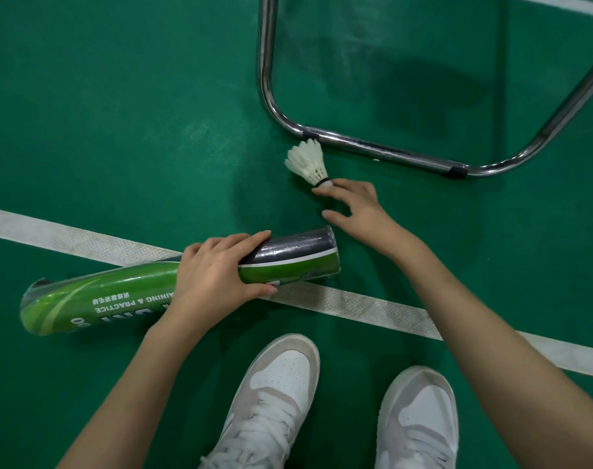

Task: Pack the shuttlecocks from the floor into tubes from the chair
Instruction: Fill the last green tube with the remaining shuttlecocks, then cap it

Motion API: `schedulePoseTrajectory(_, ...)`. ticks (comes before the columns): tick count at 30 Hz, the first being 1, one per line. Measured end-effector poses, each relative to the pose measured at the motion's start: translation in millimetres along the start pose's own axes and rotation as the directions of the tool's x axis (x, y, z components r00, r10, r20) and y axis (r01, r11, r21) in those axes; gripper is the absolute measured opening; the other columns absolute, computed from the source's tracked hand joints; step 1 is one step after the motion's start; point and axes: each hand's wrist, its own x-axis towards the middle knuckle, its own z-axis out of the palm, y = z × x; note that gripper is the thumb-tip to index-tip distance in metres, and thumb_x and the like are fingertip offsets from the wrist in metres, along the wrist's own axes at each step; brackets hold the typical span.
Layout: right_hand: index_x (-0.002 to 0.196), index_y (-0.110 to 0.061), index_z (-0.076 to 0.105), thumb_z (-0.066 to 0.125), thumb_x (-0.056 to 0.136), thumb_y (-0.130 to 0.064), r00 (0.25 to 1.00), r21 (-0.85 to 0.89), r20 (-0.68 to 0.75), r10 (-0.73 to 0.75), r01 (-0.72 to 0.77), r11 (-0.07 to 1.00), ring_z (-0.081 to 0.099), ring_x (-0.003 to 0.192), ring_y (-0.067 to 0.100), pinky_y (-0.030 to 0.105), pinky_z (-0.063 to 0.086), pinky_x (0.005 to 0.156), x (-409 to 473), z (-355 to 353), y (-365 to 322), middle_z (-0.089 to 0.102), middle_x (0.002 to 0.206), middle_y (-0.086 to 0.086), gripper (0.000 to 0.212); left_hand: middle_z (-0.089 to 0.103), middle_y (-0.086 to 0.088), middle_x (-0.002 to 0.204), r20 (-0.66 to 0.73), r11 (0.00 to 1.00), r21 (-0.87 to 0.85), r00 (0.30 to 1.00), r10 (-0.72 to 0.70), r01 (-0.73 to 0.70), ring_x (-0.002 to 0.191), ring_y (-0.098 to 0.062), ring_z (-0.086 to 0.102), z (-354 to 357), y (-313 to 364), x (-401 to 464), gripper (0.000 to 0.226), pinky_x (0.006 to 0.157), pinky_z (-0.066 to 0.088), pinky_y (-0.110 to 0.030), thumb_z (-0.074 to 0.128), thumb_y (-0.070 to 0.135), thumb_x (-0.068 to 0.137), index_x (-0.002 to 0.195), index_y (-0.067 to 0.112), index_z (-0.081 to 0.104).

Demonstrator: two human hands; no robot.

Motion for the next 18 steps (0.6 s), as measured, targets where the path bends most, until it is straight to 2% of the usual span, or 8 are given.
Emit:
schedulePoseTrajectory(3,0.132,-0.032,0.050,0.056,0.092,-0.023,0.994,0.004,-0.106,0.039,-0.039,0.999,0.023,0.128,0.024,0.016,0.011,0.096,-53.3,1.7,18.2,0.041,0.141,0.004,0.041,0.045,0.012,0.139,-0.003,1.000,0.008,1.000,-0.005,0.005,0.125,-0.018,0.041,1.6,0.8,-0.4,0.084,0.100,0.026,-0.036,0.064,0.067,0.066,0.140,0.047,0.028)
schedulePoseTrajectory(5,0.132,-0.032,0.049,0.057,0.091,-0.023,0.983,0.036,-0.156,0.097,-0.092,0.995,0.024,0.125,0.022,0.014,0.011,0.096,-86.6,8.5,26.2,0.043,0.137,0.005,0.043,0.046,0.011,0.139,-0.005,1.000,0.011,1.000,-0.005,0.005,0.124,-0.020,0.042,2.6,1.2,-0.7,0.084,0.100,0.027,-0.038,0.065,0.067,0.066,0.140,0.046,0.029)
schedulePoseTrajectory(10,0.138,-0.041,0.036,0.056,0.092,-0.031,0.970,0.098,-0.074,0.230,-0.223,0.970,0.013,0.125,0.004,0.019,0.011,0.101,-144.9,32.6,34.1,0.031,0.137,-0.001,0.051,0.049,0.008,0.137,-0.001,1.000,0.013,1.000,0.019,-0.019,0.123,-0.022,0.044,7.7,9.1,-3.2,0.084,0.099,0.028,-0.040,0.066,0.066,0.066,0.139,0.043,0.032)
schedulePoseTrajectory(15,0.139,-0.042,0.033,0.055,0.092,-0.032,0.972,0.059,-0.080,0.222,-0.218,0.974,0.016,0.124,0.008,0.019,0.013,0.099,-162.2,47.1,33.2,0.034,0.135,0.001,0.053,0.051,0.008,0.135,-0.006,0.998,0.027,0.998,0.059,-0.059,0.121,-0.021,0.047,14.8,17.7,-6.1,0.084,0.098,0.030,-0.040,0.066,0.066,0.065,0.139,0.043,0.034)
schedulePoseTrajectory(18,0.136,-0.042,0.038,0.055,0.092,-0.030,0.971,0.082,-0.126,0.202,-0.193,0.978,0.019,0.123,0.010,0.018,0.016,0.098,-162.2,39.1,32.0,0.037,0.131,-0.004,0.049,0.051,0.008,0.135,-0.005,0.997,0.034,0.998,0.064,-0.064,0.121,-0.022,0.047,16.1,19.3,-6.6,0.085,0.098,0.030,-0.040,0.067,0.066,0.065,0.139,0.042,0.034)
